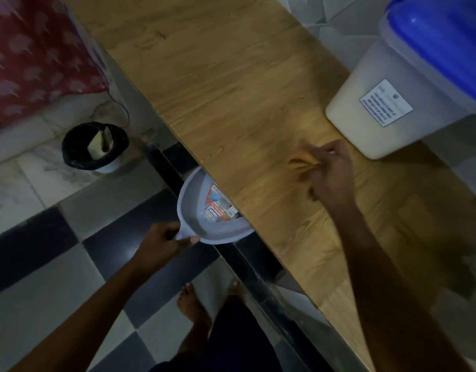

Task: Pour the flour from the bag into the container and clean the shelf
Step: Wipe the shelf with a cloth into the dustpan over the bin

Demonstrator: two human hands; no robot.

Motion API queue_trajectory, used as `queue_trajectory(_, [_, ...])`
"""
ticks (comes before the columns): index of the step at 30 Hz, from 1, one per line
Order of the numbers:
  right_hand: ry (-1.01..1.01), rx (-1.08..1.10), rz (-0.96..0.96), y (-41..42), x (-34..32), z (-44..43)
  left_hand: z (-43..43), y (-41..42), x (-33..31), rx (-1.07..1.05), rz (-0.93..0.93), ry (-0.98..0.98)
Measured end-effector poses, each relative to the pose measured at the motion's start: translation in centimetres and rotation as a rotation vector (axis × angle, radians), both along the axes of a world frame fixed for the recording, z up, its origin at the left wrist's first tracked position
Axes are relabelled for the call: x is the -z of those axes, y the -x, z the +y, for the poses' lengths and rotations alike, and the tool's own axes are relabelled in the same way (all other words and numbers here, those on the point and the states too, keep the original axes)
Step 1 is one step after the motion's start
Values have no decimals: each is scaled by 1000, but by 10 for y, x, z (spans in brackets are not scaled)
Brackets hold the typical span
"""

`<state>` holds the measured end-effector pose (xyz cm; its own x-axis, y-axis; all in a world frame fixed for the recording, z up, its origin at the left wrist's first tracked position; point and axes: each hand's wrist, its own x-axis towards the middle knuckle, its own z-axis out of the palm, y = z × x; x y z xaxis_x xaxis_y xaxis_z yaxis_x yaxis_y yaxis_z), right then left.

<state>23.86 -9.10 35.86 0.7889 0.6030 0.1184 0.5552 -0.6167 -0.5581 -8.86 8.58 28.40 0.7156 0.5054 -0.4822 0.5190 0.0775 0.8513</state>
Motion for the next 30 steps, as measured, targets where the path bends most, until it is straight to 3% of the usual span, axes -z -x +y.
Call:
queue_trajectory(3, [267,207,-165,-60,10,-20,-7,-2,-1,6,11,13])
queue_trajectory(7, [354,299,30,-67,29,-11,-19,-9,-3,14,20,-37])
queue_trajectory(13, [353,-245,-31,57,41,18,-40,-17,-13,32,3,-93])
queue_trajectory(16, [279,-492,103,118,36,15,-49,-18,-13,58,22,-123])
queue_trajectory(18, [190,-547,259,123,29,10,-55,-18,-11,50,19,-114])
queue_trajectory(21, [19,-389,345,86,16,-10,-62,-16,-5,13,12,-82])
queue_trajectory(23, [-13,-243,206,40,9,-30,-65,-14,-3,4,2,-69])
queue_trajectory(27, [191,83,-42,-66,6,-75,-73,-13,-7,10,-6,-67])
queue_trajectory(30, [341,215,16,-95,25,-83,-81,-14,-7,1,10,-62])
